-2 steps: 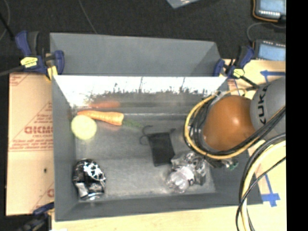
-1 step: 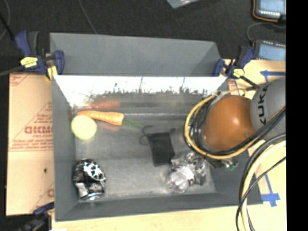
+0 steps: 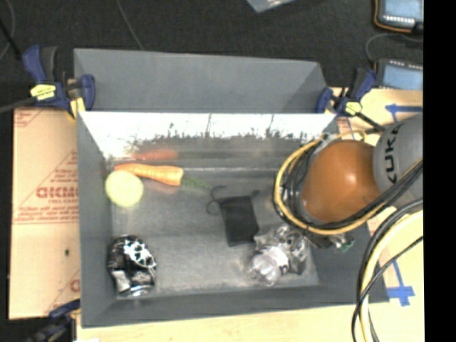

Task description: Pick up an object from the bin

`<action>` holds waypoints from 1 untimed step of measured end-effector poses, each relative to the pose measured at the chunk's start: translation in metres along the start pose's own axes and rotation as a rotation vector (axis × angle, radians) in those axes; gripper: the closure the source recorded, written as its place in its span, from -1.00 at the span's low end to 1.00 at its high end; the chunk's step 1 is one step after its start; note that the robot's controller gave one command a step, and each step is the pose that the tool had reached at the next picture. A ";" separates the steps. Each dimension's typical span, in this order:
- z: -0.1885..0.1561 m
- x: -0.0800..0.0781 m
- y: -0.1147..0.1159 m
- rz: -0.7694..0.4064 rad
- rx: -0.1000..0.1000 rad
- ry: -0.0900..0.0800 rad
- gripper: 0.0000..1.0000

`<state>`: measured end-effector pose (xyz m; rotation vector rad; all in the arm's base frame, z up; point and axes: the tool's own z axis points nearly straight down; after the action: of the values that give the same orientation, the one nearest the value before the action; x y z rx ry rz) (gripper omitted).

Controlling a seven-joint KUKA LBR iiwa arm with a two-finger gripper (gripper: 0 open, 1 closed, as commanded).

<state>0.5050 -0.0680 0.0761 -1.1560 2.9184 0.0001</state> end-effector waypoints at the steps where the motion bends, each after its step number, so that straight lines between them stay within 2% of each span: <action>1: -0.020 0.001 0.001 0.003 -0.005 0.003 1.00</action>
Offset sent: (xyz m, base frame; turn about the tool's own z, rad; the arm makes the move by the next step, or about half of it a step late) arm 0.0000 0.0001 0.0185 0.0000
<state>0.5036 -0.0677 0.0962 -1.1540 2.9246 0.0054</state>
